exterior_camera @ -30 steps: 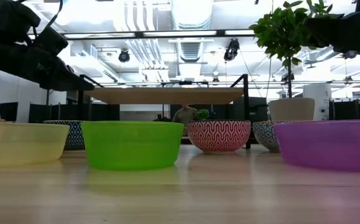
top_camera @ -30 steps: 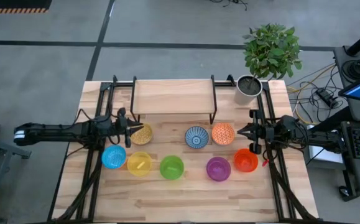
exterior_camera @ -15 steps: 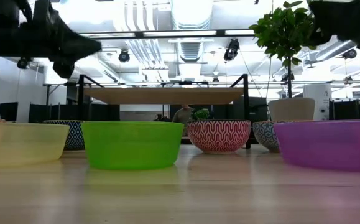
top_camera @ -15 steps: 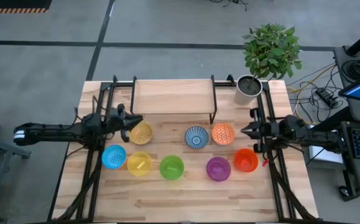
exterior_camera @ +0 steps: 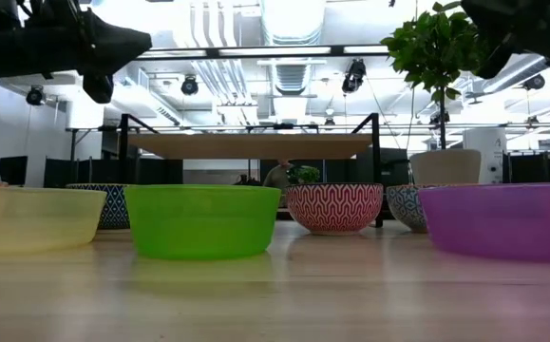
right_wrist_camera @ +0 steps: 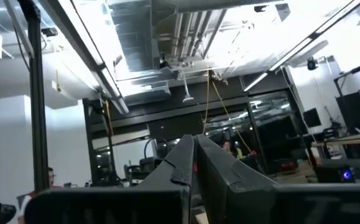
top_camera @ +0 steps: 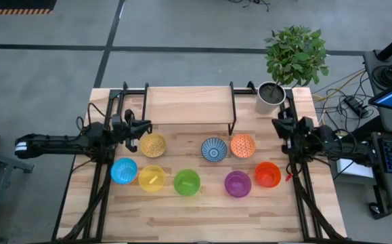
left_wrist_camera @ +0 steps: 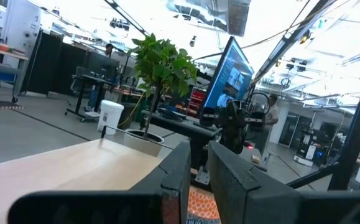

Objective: Place and stack bowls onto a shelf
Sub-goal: Put the red bowl on the shelf

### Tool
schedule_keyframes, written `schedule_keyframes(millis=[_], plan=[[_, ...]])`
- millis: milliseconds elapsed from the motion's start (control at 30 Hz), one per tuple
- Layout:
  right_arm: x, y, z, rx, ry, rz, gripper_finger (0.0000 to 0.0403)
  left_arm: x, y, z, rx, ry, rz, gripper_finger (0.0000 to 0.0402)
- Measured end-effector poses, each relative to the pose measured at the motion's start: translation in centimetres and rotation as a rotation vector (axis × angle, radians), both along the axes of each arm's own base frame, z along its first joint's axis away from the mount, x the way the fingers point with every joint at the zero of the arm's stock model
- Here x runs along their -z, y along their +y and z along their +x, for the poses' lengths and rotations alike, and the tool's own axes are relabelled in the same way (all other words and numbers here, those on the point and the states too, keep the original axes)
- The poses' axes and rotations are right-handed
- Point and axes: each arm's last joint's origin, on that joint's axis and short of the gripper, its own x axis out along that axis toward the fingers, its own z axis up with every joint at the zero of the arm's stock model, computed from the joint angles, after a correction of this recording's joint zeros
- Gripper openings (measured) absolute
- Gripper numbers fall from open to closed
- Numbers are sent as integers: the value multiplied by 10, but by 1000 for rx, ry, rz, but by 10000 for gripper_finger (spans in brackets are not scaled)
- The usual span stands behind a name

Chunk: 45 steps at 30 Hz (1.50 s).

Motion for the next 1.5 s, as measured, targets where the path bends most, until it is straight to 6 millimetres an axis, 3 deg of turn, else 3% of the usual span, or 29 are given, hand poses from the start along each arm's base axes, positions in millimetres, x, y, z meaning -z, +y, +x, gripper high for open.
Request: schedule_keyframes(millis=[400, 567, 967, 1300, 1500], plan=[[0, -3, 25, -37, 78, 83, 9, 4, 1, 4, -9, 47, 23, 40], [-5, -7, 55, -49, 306, 168, 9, -4, 0, 4, 16, 8, 6, 40], [-49, -11, 105, -80, 845, 352, 9, -27, -10, 12, 224, -18, 64, 40], [-59, 25, 147, -266, 975, 321, 9, -36, -15, 23, 248, 14, 108, 40], [-50, 47, 160, -324, 1084, 244, 9, -36, -15, 27, 249, 32, 105, 40]])
